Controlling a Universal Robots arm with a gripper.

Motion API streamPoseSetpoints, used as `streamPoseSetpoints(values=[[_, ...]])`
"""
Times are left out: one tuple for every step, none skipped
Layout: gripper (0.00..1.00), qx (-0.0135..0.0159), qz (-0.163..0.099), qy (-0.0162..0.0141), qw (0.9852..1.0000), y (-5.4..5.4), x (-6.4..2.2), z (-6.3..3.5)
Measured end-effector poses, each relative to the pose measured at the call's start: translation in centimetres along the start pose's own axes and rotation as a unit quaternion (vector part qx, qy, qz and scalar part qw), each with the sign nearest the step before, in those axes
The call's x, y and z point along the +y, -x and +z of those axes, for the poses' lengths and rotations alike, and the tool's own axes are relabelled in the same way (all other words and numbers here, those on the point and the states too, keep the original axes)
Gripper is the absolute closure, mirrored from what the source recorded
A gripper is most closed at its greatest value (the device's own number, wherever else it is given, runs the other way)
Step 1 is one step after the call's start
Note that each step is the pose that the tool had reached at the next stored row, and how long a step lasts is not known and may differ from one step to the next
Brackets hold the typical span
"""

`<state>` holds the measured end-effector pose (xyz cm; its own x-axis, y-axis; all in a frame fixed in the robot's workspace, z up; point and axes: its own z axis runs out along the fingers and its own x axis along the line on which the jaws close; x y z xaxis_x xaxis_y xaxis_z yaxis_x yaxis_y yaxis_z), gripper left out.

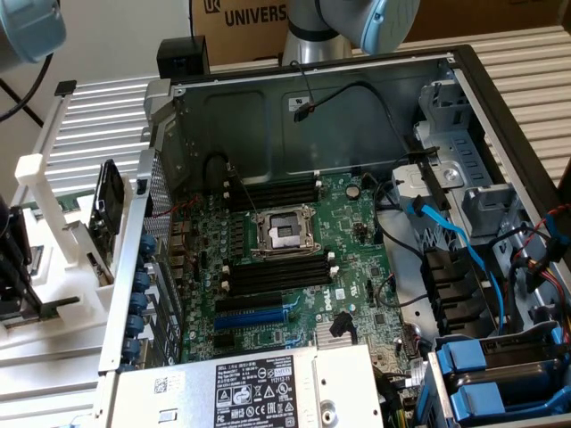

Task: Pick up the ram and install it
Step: 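Pick up the ram and move it above insertion slot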

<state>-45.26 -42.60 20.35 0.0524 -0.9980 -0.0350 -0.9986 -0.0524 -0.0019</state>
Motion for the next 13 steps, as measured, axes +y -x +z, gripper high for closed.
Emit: streamPoseSetpoints(values=[[0.87, 0.0000, 0.000, 0.0001, 1.0000, 0.0, 0.00, -0.39], [0.87, 0.0000, 0.000, 0.0000, 1.0000, 0.0, 0.00, -0.77], [0.87, 0.0000, 0.000, 0.0000, 1.0000, 0.0, 0.01, -1.12], [0.87, 0.0002, 0.000, 0.0000, 1.0000, 0.1, 0.03, -1.80], [0.87, 0.0005, 0.000, 0.0001, 1.0000, 0.1, 0.05, -2.18], [0.87, 0.0008, 0.000, 0.0001, 1.0000, 0.1, 0.06, -2.50], [0.87, 0.0011, 0.000, 0.0000, 1.0000, 0.1, 0.09, -2.83], [0.87, 0.0015, 0.000, 0.0001, 1.0000, 0.2, 0.10, -3.19], [0.87, 0.0021, 0.000, 0.0001, 1.0000, 0.2, 0.11, -3.58], [0.87, 0.0026, 0.000, 0.0001, 1.0000, 0.2, 0.12, -4.00], [0.87, 0.0033, 0.000, 0.0002, 1.0000, 0.2, 0.13, -4.45], [0.87, 0.0040, 0.000, 0.0003, 1.0000, 0.2, 0.14, -4.90], [0.87, 0.0046, 0.000, 0.0002, 1.0000, 0.3, 0.14, -5.34]])
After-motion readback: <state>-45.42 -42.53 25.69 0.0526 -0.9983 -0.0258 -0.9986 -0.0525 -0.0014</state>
